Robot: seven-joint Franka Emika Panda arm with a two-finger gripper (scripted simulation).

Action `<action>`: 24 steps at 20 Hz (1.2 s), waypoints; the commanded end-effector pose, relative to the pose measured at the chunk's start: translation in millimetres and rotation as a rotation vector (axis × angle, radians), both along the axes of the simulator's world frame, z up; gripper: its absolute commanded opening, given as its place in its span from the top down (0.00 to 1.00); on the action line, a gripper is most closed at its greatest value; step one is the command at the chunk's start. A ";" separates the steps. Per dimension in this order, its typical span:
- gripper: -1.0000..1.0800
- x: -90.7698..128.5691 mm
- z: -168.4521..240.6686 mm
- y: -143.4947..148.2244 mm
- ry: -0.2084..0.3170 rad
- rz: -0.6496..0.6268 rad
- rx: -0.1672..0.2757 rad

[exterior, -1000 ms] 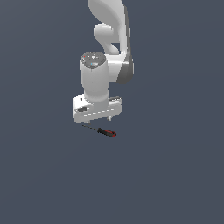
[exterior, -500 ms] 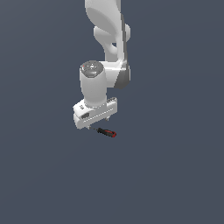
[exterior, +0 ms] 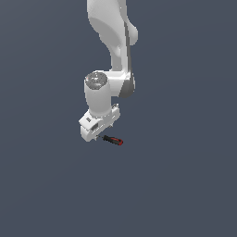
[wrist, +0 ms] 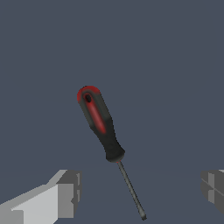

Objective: Pick up the object and move it to a goal position.

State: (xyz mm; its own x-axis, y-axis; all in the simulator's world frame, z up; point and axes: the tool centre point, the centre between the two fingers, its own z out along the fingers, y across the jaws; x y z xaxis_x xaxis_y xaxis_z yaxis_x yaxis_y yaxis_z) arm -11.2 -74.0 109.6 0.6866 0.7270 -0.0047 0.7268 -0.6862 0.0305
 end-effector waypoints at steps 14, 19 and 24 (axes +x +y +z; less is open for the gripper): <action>0.04 -14.5 -36.8 -4.8 0.021 0.364 0.014; 0.04 -17.0 -42.4 -5.2 0.023 0.422 0.018; 0.04 -18.0 -44.7 -5.3 0.024 0.446 0.020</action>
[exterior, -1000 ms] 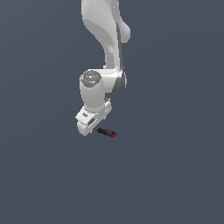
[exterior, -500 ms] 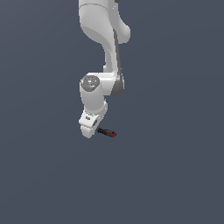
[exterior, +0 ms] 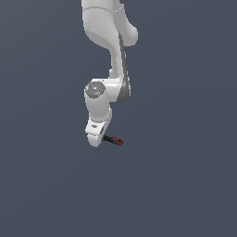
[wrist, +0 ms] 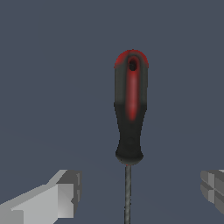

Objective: Pick up the object and move it to a goal position.

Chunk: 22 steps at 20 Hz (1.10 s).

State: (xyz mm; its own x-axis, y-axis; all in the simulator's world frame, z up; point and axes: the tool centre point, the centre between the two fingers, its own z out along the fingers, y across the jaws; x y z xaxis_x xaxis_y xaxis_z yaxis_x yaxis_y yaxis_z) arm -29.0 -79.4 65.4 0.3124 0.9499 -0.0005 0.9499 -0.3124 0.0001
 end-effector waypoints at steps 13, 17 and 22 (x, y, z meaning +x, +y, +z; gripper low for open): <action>0.04 -1.4 -36.7 0.5 0.000 0.007 0.000; 0.04 -1.0 -48.4 0.2 0.000 0.008 0.000; 1.00 -0.5 -50.7 0.1 0.000 0.008 0.000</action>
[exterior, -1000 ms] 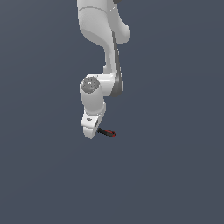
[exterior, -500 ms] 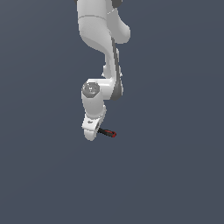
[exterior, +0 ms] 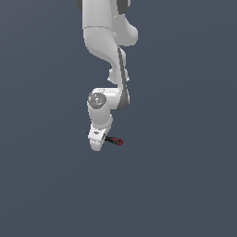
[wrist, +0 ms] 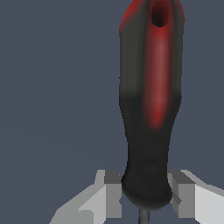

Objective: Pick up the object and move it to a goal position.

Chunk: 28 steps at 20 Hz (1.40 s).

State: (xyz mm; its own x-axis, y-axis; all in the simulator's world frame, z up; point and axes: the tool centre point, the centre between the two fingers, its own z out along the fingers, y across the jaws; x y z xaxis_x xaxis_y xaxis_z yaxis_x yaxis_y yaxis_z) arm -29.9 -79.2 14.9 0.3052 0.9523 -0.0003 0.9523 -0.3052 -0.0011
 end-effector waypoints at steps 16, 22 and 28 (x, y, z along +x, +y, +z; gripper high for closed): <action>1.00 -5.0 8.9 4.0 -0.001 0.000 0.000; 1.00 -18.3 31.1 14.4 -0.001 0.000 -0.001; 1.00 -39.4 66.8 30.7 -0.001 0.001 -0.002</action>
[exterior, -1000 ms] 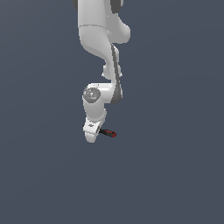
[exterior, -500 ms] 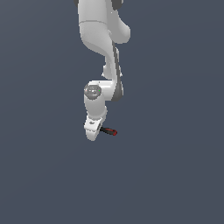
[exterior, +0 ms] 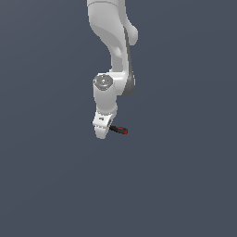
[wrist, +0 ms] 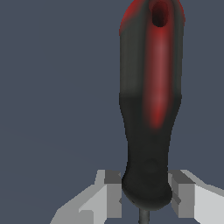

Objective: Pick up the object and move it to a goal position.

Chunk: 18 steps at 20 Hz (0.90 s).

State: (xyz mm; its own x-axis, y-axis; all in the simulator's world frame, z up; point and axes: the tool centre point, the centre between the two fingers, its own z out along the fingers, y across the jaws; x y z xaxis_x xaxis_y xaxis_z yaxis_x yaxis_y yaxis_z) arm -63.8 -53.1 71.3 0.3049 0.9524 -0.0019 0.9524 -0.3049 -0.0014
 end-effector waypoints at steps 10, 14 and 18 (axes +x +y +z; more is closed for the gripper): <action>1.00 -44.2 79.3 36.2 -0.001 0.000 -0.001; 1.00 -54.8 99.9 45.7 -0.001 0.000 -0.001; 1.00 -62.0 114.9 52.5 -0.002 0.000 0.000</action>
